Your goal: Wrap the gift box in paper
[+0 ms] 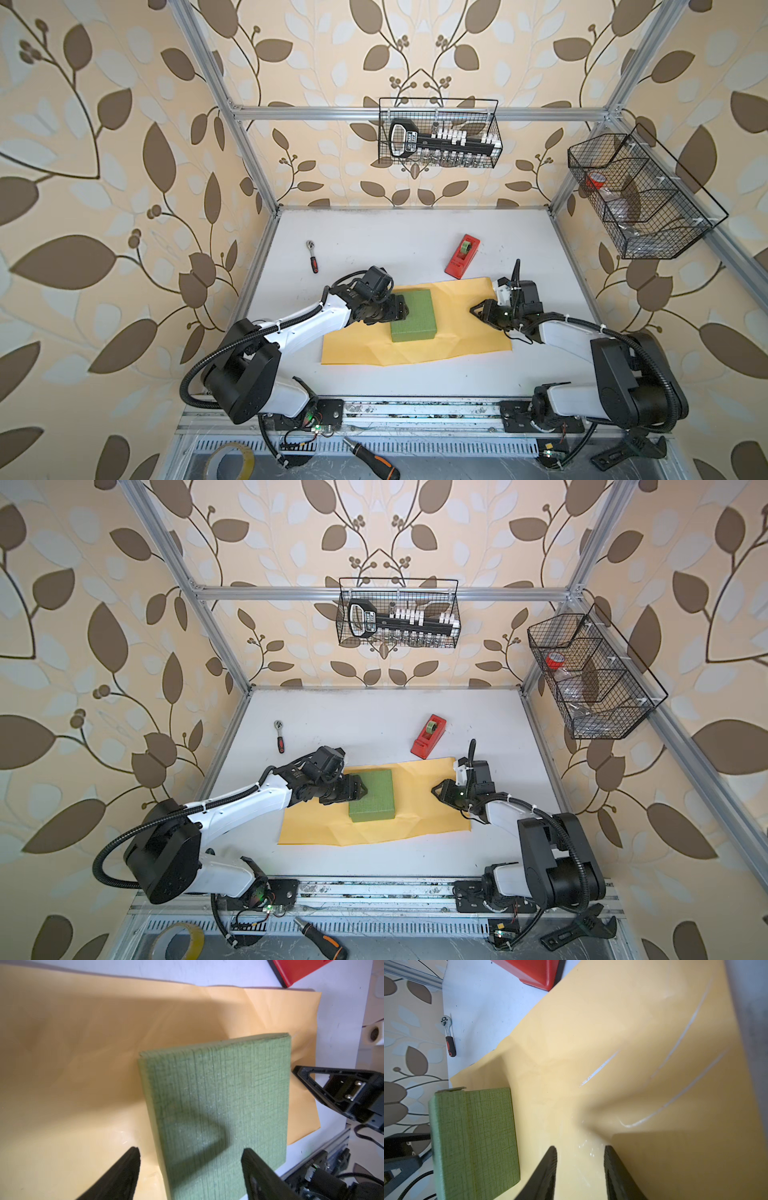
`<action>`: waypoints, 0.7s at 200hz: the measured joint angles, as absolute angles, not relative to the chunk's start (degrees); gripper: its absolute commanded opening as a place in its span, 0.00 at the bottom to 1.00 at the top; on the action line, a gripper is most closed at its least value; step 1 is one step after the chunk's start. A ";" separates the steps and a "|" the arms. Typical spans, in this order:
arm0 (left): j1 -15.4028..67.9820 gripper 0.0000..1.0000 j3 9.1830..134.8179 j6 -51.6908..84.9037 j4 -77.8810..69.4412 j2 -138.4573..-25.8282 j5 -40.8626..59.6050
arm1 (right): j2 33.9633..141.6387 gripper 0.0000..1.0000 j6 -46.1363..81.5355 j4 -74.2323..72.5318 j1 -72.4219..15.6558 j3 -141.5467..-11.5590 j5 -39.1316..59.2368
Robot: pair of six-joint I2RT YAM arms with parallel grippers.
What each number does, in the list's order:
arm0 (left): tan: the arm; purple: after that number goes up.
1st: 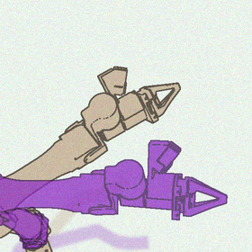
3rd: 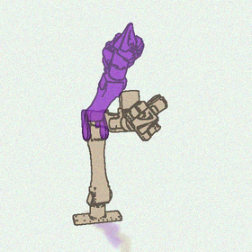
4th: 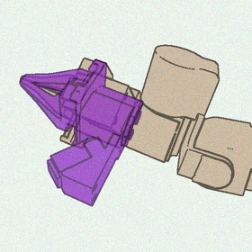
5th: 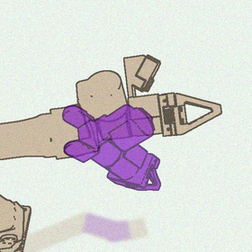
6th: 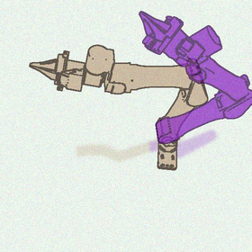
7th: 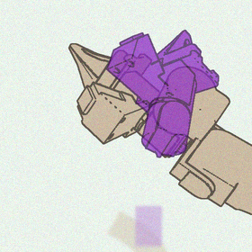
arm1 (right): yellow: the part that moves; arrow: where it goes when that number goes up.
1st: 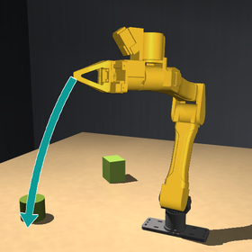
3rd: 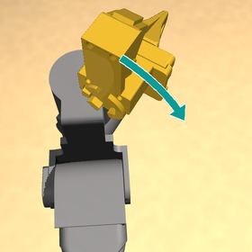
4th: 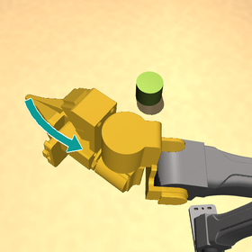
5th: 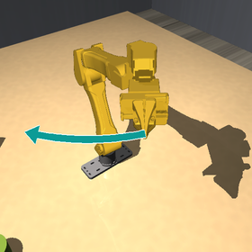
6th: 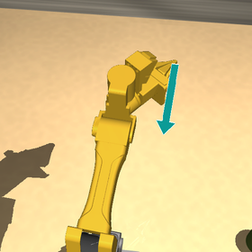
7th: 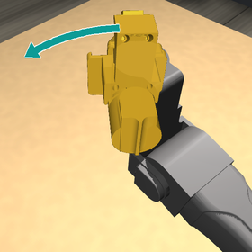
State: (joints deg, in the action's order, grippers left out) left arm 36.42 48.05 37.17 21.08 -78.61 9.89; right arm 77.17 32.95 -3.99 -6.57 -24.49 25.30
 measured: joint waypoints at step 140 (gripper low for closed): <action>44.60 0.98 38.87 27.49 23.49 -65.08 5.15 | 61.91 0.84 29.08 14.04 -7.31 -25.19 10.83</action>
